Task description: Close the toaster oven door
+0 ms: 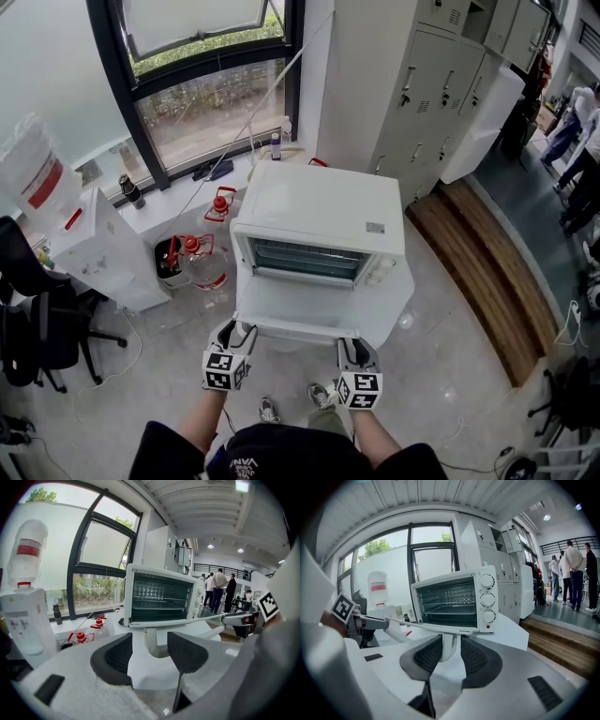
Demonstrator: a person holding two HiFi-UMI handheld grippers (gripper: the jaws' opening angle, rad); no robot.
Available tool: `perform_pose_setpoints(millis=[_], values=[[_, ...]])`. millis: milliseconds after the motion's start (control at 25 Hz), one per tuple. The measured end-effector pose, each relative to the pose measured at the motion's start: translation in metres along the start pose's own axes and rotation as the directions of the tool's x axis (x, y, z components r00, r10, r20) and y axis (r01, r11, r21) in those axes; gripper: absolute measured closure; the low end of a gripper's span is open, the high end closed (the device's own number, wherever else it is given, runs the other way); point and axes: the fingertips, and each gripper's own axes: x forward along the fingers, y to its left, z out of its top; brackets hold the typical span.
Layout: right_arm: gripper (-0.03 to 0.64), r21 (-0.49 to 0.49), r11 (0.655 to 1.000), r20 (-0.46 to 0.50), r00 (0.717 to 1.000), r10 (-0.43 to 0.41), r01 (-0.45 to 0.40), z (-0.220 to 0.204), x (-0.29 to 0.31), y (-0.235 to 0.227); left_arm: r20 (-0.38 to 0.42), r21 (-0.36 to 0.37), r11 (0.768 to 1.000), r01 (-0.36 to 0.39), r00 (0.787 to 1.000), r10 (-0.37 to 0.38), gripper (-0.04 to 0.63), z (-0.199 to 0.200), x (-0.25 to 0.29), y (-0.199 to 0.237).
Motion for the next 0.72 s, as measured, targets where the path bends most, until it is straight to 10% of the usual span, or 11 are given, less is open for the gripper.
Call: perform_pose_setpoints(millis=[720], values=[[0.522, -0.048, 0.999, 0.034, 0.999, 0.027, -0.025, 0.043, 0.003, 0.0, 0.084, -0.038, 0.998, -0.051, 0.995, 0.054, 0.35, 0.042, -0.001, 0.002]])
